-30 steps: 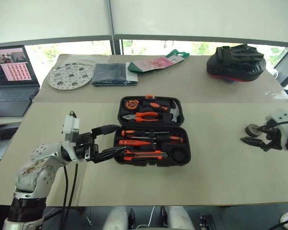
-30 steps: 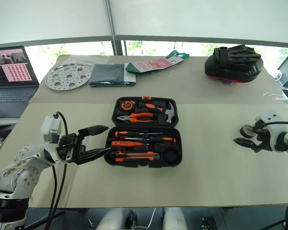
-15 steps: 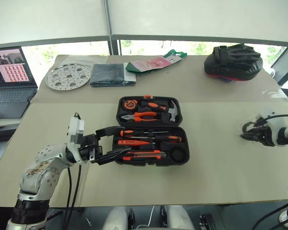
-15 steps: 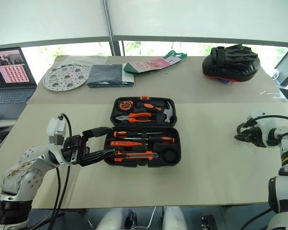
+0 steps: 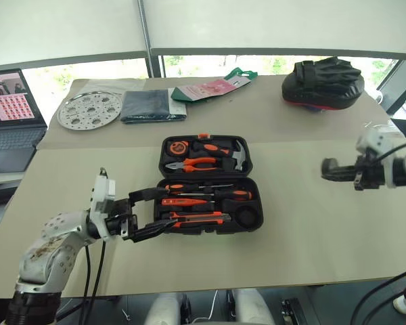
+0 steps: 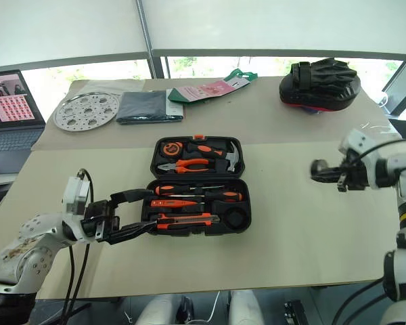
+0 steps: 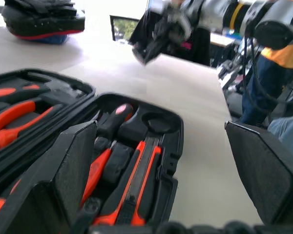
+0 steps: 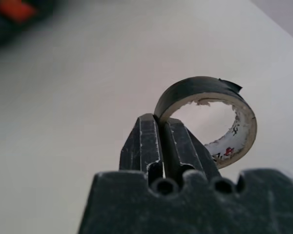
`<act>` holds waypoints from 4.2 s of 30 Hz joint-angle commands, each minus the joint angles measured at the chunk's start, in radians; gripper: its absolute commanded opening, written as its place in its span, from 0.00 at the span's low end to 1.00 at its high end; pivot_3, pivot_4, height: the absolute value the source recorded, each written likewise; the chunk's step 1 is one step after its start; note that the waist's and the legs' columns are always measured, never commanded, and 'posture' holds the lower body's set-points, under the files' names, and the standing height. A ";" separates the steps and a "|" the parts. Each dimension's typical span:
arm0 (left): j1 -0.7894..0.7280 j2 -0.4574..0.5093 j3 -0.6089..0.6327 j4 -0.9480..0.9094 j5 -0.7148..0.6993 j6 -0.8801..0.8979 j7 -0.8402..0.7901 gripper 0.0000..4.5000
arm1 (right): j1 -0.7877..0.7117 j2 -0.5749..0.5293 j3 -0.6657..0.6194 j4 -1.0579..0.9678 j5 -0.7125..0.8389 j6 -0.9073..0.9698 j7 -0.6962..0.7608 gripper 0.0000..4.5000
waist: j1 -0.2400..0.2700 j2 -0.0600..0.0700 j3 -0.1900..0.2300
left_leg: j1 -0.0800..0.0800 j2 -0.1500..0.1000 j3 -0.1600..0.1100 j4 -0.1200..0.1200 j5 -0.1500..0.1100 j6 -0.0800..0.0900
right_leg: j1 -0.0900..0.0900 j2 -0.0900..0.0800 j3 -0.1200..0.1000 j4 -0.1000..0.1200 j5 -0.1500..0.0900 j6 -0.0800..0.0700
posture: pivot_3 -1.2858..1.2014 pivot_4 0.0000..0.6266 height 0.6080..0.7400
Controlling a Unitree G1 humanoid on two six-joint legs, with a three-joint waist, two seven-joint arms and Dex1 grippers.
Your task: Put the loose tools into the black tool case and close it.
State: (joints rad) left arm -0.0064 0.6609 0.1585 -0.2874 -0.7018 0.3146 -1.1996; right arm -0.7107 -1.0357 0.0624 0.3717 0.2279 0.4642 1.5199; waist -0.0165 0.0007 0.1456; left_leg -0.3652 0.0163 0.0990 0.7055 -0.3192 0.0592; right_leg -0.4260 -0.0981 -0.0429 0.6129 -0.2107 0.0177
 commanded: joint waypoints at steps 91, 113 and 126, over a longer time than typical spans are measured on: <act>-0.264 0.040 -0.008 0.070 0.221 0.627 0.454 0.33 | 0.324 0.190 -0.184 -0.434 0.271 0.329 -0.440 0.41 | 0.014 -0.008 0.004 | -0.005 -0.007 -0.010 0.008 0.002 0.002 | 0.004 -0.010 -0.021 0.001 0.004 0.003 | 0.52 0.24 1.00; -0.713 -0.178 -0.133 0.454 0.271 0.729 0.638 1.00 | -0.233 0.360 0.134 0.068 0.048 0.619 -0.700 0.94 | 0.021 -0.009 0.004 | -0.018 -0.017 -0.013 0.009 0.004 0.005 | -0.003 -0.011 -0.025 -0.001 0.006 0.008 | 0.52 0.24 1.00; -0.722 -0.224 -0.141 0.504 0.300 0.727 0.659 0.52 | -0.240 0.352 0.139 0.109 0.021 0.661 -0.682 0.03 | 0.017 -0.009 0.004 | -0.011 -0.017 -0.014 0.010 0.005 0.003 | 0.004 -0.012 -0.026 0.001 0.006 0.009 | 0.52 0.24 1.00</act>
State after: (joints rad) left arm -0.7211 0.4316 0.0186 0.2189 -0.4212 1.0459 -0.5524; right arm -0.9604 -0.6615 0.2076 0.4774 0.2720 1.1063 0.8469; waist 0.0001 -0.0085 0.1499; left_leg -0.3762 -0.0009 0.0848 0.7154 -0.3142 0.0626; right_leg -0.4213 -0.1103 -0.0685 0.6141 -0.2044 0.0266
